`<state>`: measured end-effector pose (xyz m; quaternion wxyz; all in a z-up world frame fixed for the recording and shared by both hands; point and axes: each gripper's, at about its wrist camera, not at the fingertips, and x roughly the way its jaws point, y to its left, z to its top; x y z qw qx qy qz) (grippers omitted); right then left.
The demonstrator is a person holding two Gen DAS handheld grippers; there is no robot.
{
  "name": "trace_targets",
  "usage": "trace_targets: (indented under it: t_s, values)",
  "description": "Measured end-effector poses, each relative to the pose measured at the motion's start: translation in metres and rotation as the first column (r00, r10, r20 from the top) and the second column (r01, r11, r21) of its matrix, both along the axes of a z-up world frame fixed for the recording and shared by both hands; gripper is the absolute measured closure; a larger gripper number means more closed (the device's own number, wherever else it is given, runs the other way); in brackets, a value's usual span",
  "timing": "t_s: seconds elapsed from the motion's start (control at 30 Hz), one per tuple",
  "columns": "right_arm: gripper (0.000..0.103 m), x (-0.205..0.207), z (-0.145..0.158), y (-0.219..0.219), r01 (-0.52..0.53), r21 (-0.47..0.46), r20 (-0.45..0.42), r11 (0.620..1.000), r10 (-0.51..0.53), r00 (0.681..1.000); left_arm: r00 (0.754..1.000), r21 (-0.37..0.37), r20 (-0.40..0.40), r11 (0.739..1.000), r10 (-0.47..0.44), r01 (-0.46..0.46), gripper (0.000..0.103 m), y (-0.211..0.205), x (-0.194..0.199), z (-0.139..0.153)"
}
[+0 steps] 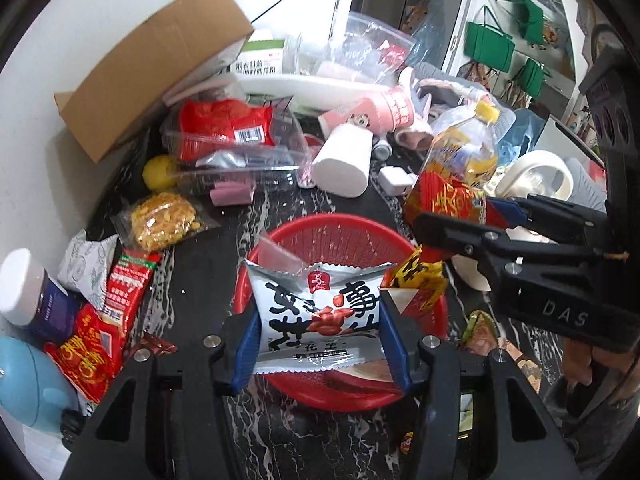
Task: Organize snacks
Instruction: 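Carry both packets over the red basket with both grippers, then open both grippers to drop the white and red packets into the basket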
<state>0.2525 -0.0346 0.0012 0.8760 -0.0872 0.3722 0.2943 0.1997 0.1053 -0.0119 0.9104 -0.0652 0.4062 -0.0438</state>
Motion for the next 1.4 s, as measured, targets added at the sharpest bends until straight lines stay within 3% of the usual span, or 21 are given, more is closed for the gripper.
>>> trace_targets:
  t_s: [0.37, 0.5, 0.57, 0.67, 0.97, 1.4]
  values:
    - [0.054, 0.004, -0.016, 0.015, -0.016, -0.051, -0.019, 0.999, 0.015, 1.0, 0.999, 0.0, -0.051, 1.0, -0.011, 0.011, 0.051, -0.001, 0.012, -0.02]
    - [0.054, 0.003, -0.015, 0.015, -0.013, -0.065, -0.015, 0.998, 0.012, 1.0, 0.997, 0.031, -0.074, 0.999, 0.007, -0.005, 0.05, -0.002, 0.015, -0.022]
    - [0.05, 0.002, -0.013, 0.013, -0.005, -0.067, -0.014, 0.998, 0.004, 1.0, 0.997, 0.041, -0.072, 0.999, 0.014, -0.011, 0.042, -0.003, 0.016, -0.021]
    - [0.049, 0.001, -0.01, 0.008, 0.006, -0.066, -0.009, 0.998, -0.007, 1.0, 0.998, 0.056, -0.048, 0.998, 0.028, -0.025, 0.028, -0.003, 0.013, -0.015]
    - [0.049, -0.011, 0.01, -0.006, 0.035, -0.05, 0.017, 0.998, -0.034, 0.999, 1.0, 0.044, -0.008, 0.999, 0.013, -0.012, 0.028, -0.007, 0.004, 0.006]
    - [0.049, -0.058, 0.059, -0.035, 0.064, -0.011, 0.11, 0.998, -0.063, 0.992, 0.996, 0.068, 0.092, 0.998, -0.019, 0.013, 0.028, -0.03, -0.034, 0.06]
